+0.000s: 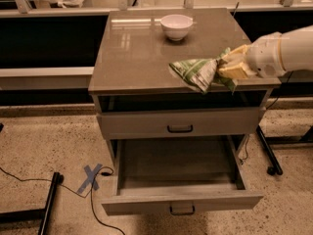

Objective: Pick green jalapeno chip bag from middle drawer and place on counter

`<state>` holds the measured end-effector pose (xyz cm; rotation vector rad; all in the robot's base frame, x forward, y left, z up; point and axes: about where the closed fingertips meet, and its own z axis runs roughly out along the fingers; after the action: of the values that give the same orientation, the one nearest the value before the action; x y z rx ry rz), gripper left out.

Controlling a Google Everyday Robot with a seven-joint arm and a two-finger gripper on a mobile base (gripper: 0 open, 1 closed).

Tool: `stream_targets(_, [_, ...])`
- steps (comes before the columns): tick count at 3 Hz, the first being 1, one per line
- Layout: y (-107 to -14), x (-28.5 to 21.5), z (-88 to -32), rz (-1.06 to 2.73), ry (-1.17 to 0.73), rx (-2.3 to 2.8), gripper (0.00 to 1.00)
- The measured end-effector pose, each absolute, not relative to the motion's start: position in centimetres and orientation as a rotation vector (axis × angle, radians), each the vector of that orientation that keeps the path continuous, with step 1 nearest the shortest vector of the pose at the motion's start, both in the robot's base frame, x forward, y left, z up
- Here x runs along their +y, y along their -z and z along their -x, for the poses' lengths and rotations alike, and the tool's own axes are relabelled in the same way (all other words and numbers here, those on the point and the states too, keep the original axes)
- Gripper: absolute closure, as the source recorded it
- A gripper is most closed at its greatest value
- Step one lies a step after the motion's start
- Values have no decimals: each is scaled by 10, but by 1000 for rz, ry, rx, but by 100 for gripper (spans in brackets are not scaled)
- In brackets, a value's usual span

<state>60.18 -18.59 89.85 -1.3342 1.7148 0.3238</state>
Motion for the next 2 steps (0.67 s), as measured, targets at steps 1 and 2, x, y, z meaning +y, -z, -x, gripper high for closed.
stream_targets(1, [-909, -187, -644, 1254, -285, 1813, 100])
stream_targets(2, [-912, -195, -684, 1157, -247, 1901, 100])
